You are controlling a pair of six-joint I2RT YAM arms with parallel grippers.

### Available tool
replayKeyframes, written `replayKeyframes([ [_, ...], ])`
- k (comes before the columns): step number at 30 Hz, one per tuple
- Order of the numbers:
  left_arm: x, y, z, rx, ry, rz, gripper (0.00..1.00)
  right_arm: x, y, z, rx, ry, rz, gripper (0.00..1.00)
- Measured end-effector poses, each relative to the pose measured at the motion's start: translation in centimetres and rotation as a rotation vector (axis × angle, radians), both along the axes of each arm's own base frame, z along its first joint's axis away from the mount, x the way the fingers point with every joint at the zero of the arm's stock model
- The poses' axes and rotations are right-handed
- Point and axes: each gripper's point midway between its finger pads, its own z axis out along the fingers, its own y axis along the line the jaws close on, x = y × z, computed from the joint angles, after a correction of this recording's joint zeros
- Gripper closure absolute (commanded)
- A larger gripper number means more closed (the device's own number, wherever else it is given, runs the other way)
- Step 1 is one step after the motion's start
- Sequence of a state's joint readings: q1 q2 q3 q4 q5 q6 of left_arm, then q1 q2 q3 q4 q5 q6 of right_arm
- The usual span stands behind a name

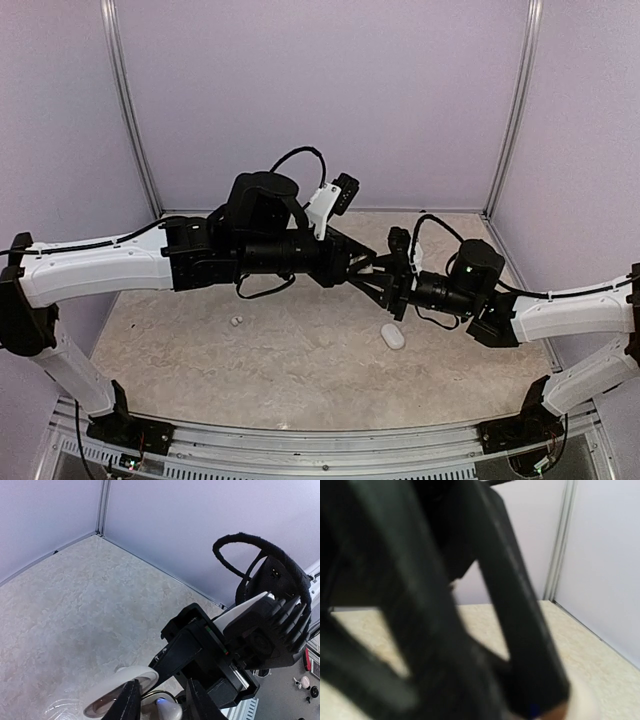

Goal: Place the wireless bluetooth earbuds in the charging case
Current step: Insert the right earbud into the right side groove of the charging case, then close the charging case with the earbuds inside.

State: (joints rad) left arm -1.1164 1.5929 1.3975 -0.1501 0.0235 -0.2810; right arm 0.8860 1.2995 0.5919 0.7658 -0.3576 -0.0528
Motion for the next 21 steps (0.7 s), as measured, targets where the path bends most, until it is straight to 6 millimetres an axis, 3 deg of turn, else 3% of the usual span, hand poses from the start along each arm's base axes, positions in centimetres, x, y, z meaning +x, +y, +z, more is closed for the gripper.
replayKeyframes([
  [12,-0.1,3.5,2.7,-0.058,-0.108,0.054,0.61,-1.6,0.4,2.0,0.074,-0.029,0.076,1.00],
  [21,-0.9,5.7,3.0,-0.103,-0.155,0.056,0.54,-2.6,0.7,2.5,0.091,-0.045,0.124,1.00],
])
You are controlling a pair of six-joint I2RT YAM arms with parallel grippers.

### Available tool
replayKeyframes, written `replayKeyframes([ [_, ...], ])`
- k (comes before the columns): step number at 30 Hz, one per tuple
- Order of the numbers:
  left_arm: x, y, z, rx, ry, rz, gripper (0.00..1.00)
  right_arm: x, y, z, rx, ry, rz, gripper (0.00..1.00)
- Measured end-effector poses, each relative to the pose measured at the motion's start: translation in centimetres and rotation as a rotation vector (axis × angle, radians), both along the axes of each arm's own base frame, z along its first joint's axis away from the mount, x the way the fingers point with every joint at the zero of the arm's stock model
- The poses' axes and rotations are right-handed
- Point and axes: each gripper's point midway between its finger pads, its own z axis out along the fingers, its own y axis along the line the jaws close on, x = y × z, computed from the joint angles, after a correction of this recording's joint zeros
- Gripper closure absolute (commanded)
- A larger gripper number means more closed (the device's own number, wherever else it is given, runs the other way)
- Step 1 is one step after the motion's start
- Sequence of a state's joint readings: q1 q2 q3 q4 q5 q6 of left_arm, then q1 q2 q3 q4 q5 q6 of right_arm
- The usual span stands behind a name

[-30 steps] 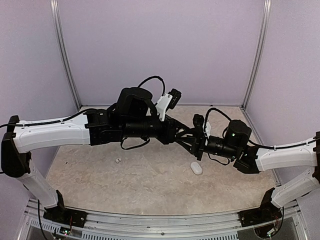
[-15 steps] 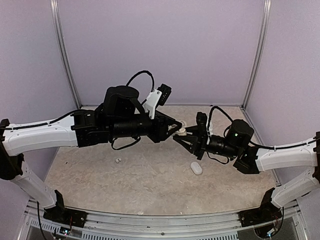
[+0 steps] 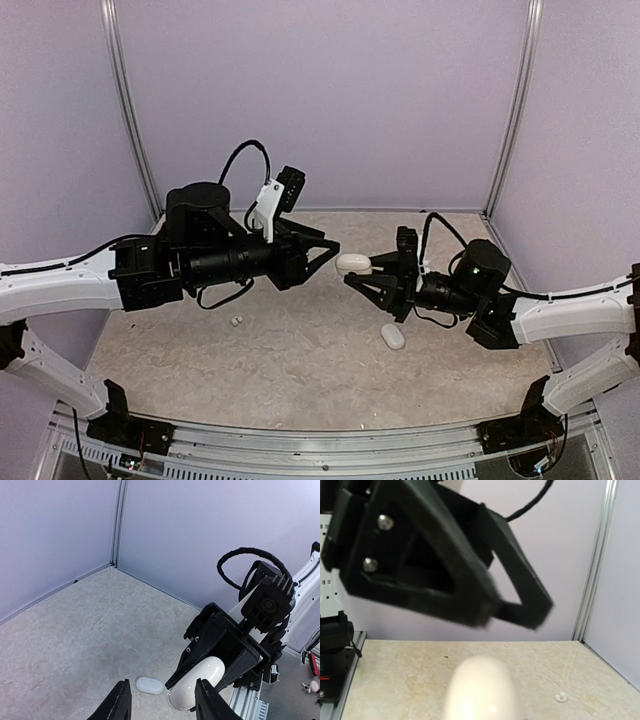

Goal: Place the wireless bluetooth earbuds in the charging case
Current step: Close the charging case with the earbuds inside, then place the charging case with the earbuds at the center of the board.

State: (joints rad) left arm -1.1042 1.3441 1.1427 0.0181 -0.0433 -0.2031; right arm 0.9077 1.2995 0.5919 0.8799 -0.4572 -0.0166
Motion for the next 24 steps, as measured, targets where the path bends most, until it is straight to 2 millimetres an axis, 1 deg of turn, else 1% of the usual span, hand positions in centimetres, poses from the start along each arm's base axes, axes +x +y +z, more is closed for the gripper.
replayKeyframes([
  [3,-0.1,1.1,0.6,-0.017,-0.018,0.006,0.51,-0.3,0.0,0.2,0.002,-0.005,0.012,1.00],
  [6,0.1,2.3,1.3,-0.034,-0.040,0.022,0.47,-0.6,-0.2,0.5,0.005,-0.010,0.025,1.00],
  [8,0.2,2.9,1.5,-0.038,-0.052,0.029,0.45,-1.0,-0.3,0.8,0.008,-0.015,0.037,1.00],
  [12,0.1,3.6,0.5,-0.024,-0.058,0.032,0.41,-1.3,-0.4,0.6,-0.008,0.004,0.061,1.00],
  [16,0.1,4.1,-1.3,-0.001,-0.050,0.043,0.34,-0.8,-0.6,-0.1,-0.043,0.070,0.064,1.00],
  [19,0.5,4.6,-2.5,0.008,-0.041,0.069,0.23,0.3,-0.9,-1.1,-0.090,0.141,0.036,1.00],
  [22,1.1,5.3,-3.5,0.010,-0.028,0.109,0.03,1.5,-1.5,-2.1,-0.134,0.213,-0.007,1.00],
  [24,1.7,5.8,-4.0,0.003,-0.016,0.141,0.01,2.8,-2.4,-3.4,-0.168,0.284,-0.053,1.00],
])
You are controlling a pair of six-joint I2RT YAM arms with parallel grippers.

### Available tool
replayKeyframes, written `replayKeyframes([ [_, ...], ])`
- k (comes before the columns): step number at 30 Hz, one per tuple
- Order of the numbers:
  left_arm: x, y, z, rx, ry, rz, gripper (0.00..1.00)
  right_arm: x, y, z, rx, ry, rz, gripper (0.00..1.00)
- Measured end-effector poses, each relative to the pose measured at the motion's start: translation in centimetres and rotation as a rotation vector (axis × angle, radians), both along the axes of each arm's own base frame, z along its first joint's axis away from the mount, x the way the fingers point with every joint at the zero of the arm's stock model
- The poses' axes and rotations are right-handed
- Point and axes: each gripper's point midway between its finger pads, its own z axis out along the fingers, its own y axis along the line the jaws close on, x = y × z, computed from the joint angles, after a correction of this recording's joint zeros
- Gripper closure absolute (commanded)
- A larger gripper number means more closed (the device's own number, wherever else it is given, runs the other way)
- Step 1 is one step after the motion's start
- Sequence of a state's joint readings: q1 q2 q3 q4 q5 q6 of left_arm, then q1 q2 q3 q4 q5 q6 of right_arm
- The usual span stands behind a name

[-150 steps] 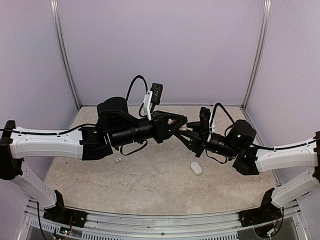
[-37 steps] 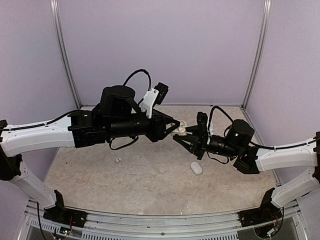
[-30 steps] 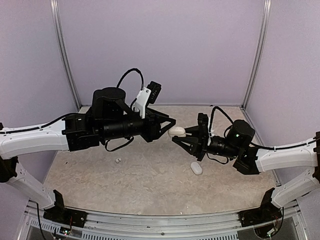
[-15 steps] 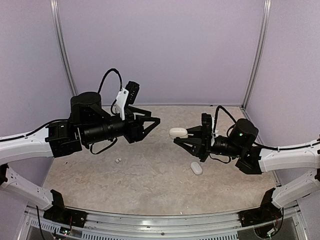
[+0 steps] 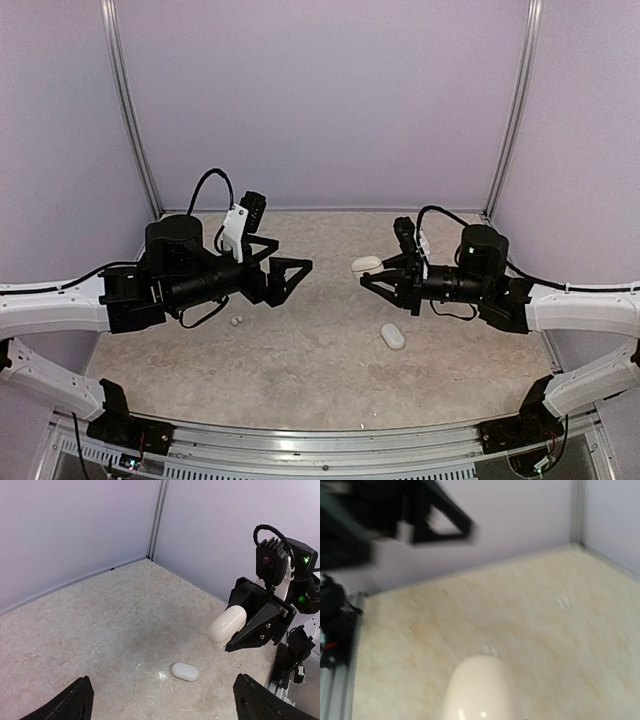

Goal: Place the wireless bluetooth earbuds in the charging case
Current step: Place the charging case with the earbuds at the center of the board.

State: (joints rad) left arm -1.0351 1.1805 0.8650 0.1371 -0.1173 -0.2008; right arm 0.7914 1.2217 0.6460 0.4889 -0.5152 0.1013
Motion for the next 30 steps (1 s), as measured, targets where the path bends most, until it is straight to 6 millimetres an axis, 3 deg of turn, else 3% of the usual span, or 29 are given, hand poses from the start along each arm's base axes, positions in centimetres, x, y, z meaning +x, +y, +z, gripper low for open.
replayKeyframes([
  [6,2.1,2.0,-0.8,-0.024,0.025,0.114,0.01,4.5,-3.2,-4.6,-0.085,0.230,-0.151,1.00],
  [10,3.0,2.9,-0.5,-0.041,0.024,0.167,0.01,6.8,-4.6,-8.9,-0.143,0.398,-0.224,1.00],
  [16,3.3,3.4,-0.2,-0.057,0.023,0.193,0.01,8.4,-5.8,-14.2,-0.210,0.581,-0.290,1.00],
  [22,3.3,3.7,-0.5,-0.058,0.031,0.211,0.01,10.3,-6.1,-17.1,-0.241,0.666,-0.320,0.98],
  [30,3.8,4.3,-0.4,-0.060,0.028,0.246,0.01,10.3,-6.7,-20.3,-0.288,0.742,-0.338,0.97],
])
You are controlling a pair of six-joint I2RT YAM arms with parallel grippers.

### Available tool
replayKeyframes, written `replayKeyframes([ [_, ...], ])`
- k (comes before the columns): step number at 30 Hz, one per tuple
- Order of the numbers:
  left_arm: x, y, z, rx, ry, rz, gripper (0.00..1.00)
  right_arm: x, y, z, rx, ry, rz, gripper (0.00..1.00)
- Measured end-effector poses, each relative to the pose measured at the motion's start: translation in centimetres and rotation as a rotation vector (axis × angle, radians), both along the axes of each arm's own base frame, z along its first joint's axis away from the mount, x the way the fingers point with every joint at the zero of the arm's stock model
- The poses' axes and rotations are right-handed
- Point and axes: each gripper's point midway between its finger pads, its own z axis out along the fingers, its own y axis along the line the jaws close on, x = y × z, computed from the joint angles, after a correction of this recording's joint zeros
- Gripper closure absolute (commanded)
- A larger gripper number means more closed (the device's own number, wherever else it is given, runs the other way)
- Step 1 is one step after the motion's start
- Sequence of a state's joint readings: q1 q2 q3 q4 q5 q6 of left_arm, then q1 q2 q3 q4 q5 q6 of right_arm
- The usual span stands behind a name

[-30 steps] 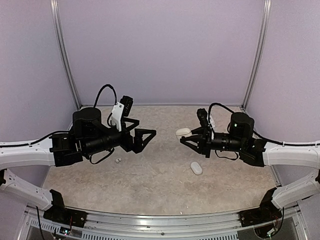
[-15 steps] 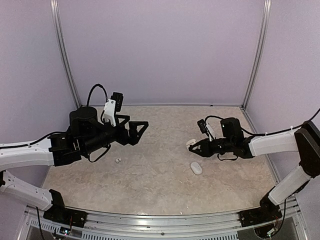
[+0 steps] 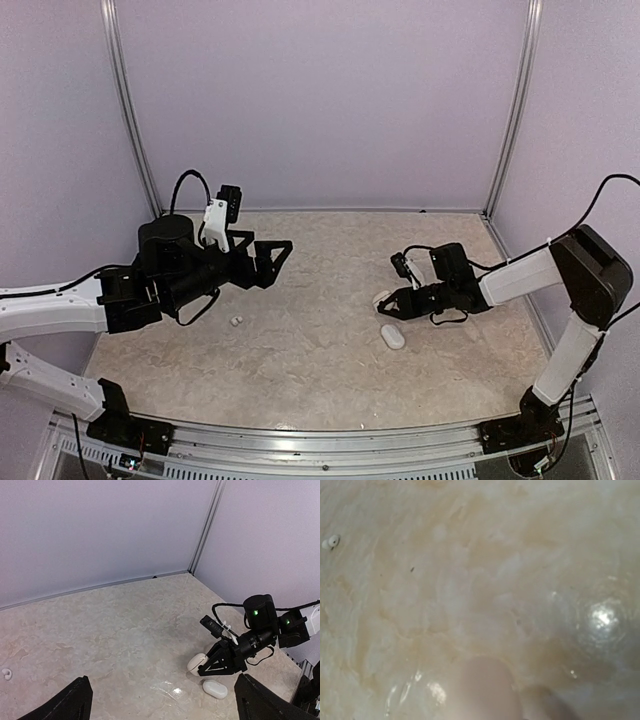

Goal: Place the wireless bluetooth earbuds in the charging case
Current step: Place the charging case with the earbuds at the center of the board.

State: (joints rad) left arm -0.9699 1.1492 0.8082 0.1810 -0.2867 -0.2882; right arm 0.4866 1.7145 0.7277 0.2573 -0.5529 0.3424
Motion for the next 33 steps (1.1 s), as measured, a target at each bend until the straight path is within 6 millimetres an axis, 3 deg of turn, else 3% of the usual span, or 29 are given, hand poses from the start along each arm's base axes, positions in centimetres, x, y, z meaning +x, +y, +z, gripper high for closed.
replayKeyframes([
  [10,0.4,0.5,-0.1,0.000,0.002,0.024,0.01,0.2,-0.3,-0.4,-0.003,0.009,-0.007,0.95],
  [27,0.6,0.8,-0.6,0.010,0.022,0.043,0.01,0.4,-1.0,-1.8,-0.026,0.036,-0.021,0.61],
  [33,0.6,1.2,-0.5,0.013,0.023,0.050,0.01,0.6,-1.5,-2.0,-0.042,0.038,-0.040,0.57],
])
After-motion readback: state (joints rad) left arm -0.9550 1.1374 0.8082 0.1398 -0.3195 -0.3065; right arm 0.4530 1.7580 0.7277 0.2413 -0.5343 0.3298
